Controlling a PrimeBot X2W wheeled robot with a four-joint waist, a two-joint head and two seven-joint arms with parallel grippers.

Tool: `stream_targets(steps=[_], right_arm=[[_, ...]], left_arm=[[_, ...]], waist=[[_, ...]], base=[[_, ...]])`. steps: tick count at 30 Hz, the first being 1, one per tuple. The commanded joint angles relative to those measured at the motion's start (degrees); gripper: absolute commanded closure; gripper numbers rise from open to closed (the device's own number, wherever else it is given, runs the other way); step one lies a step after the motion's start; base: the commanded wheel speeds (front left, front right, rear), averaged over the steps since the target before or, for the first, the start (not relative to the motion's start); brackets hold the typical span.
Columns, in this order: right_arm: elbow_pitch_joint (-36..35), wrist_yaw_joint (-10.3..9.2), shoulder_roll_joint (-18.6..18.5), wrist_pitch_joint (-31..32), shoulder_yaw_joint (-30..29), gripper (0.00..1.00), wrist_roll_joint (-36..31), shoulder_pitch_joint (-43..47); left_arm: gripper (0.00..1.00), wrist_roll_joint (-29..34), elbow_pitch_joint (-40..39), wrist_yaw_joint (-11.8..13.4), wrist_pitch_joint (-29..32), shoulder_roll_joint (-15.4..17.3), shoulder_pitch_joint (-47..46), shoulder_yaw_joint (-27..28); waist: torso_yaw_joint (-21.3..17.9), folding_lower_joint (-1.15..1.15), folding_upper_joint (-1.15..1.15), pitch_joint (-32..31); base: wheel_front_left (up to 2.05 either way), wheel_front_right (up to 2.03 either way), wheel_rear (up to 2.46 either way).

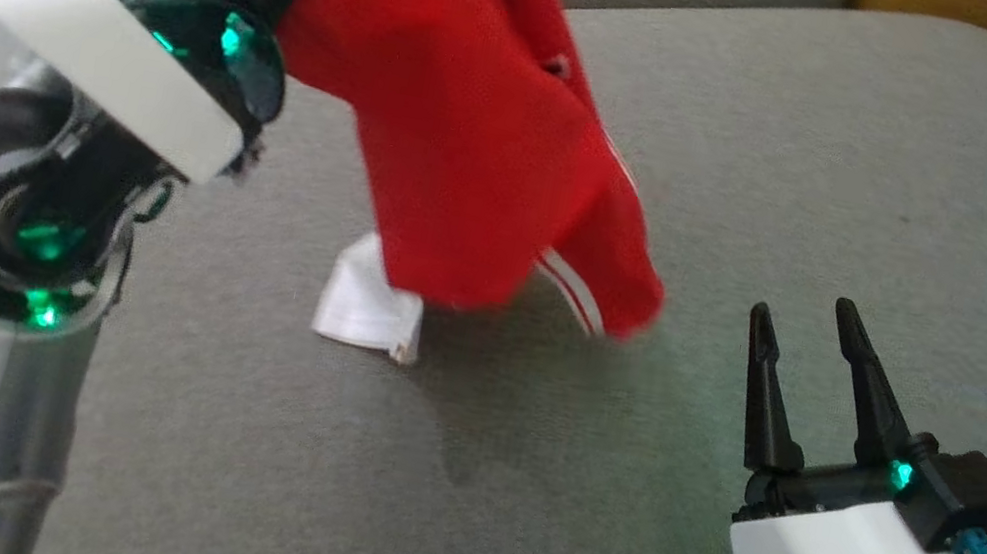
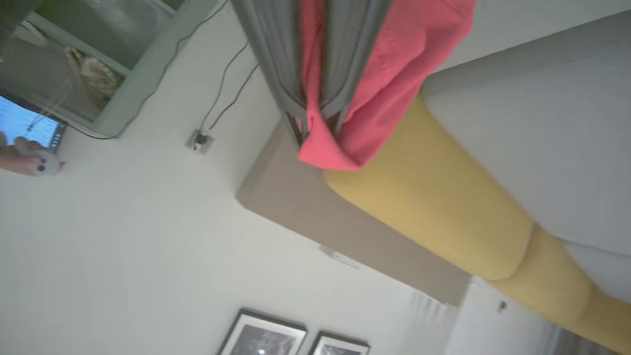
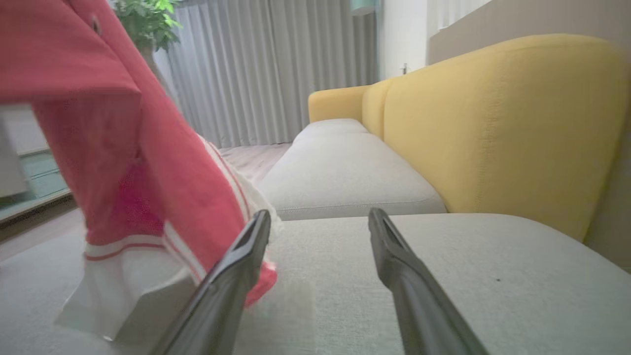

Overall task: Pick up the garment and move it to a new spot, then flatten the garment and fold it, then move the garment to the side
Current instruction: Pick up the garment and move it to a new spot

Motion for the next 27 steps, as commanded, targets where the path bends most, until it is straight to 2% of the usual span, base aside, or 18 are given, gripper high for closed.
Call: stream_targets(steps=[1,7,11,20,27], right_arm=[[-2.49,0.44,0.48,-0.61,1.05,0.0,0.56,-1.08],[-3.31,0.44,0.97,-0.61,1.43,0.0,0.92,-1.02],[-3.3,0.44,1.13,-0.61,1.48,0.0,1.15,-0.94],[-3.25,0.44,1.31,-0.61,2.37,0.0,1.43,-1.19],[-3.32,0.44,1.33,-0.61,2.71,0.0,1.33,-1.49]], left_arm=[[1.0,-0.48,-3.4,0.62,0.67,0.89,-3.29,1.65],[1.0,-0.29,-2.0,2.37,1.02,-0.39,-3.34,0.38],[1.0,1.85,2.73,2.67,0.44,0.69,-2.54,0.4],[1.0,14.16,27.76,3.02,-5.1,11.54,0.68,3.42],[1.0,18.75,44.04,3.4,-10.09,15.65,6.39,3.65]], waist=[[-3.22,0.0,0.0,0.39],[-8.13,0.0,0.0,0.88],[-9.8,0.0,0.0,1.31],[-12.85,0.0,0.0,3.16],[-12.33,0.0,0.0,4.16]], base=[[0.0,0.0,0.0],[0.0,0.0,0.0],[0.0,0.0,0.0],[0.0,0.0,0.0],[0.0,0.0,0.0]])
